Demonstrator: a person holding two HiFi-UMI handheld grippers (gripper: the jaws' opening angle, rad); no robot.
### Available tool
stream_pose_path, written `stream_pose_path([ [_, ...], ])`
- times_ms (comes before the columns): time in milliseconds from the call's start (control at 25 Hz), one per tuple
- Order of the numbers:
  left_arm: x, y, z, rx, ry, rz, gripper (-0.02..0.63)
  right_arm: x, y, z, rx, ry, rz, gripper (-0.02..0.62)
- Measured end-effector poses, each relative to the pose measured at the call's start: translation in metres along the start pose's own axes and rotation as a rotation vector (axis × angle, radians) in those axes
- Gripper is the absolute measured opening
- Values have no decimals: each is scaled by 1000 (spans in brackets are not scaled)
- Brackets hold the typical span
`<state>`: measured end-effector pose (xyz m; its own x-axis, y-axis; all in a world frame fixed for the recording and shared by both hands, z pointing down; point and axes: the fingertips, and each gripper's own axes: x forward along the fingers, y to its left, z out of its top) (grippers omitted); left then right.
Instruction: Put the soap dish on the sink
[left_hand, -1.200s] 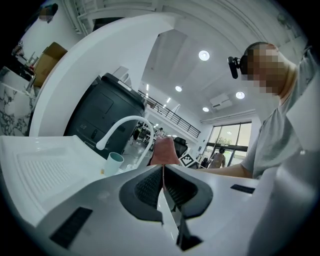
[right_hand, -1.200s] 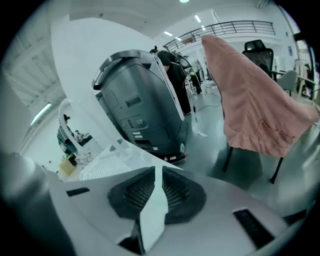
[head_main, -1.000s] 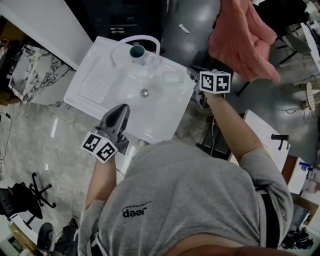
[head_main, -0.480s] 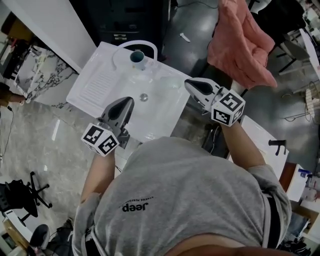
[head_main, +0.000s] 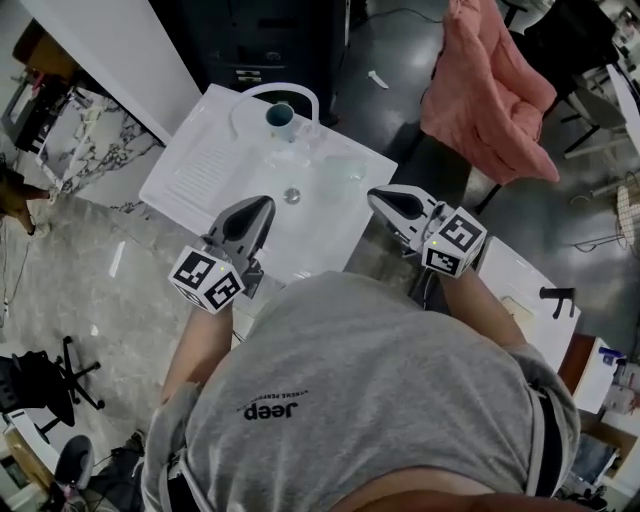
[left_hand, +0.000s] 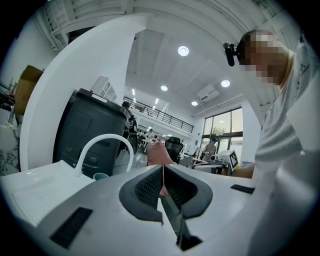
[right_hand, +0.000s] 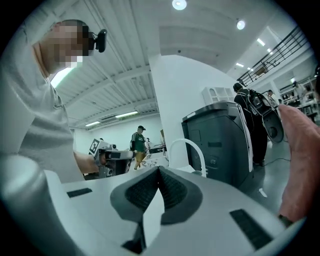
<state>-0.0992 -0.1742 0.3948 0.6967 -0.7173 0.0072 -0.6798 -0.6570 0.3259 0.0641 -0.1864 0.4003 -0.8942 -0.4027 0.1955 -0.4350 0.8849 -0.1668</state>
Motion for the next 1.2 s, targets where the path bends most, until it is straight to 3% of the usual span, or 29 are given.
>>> stream_pose_path([
  [360, -2, -3, -4, 16, 0, 19, 15, 10, -2, -7, -25, 23, 20, 52],
  [1200, -9, -1, -3, 12, -2, 23, 15, 11, -13, -6, -17, 53, -35, 51],
])
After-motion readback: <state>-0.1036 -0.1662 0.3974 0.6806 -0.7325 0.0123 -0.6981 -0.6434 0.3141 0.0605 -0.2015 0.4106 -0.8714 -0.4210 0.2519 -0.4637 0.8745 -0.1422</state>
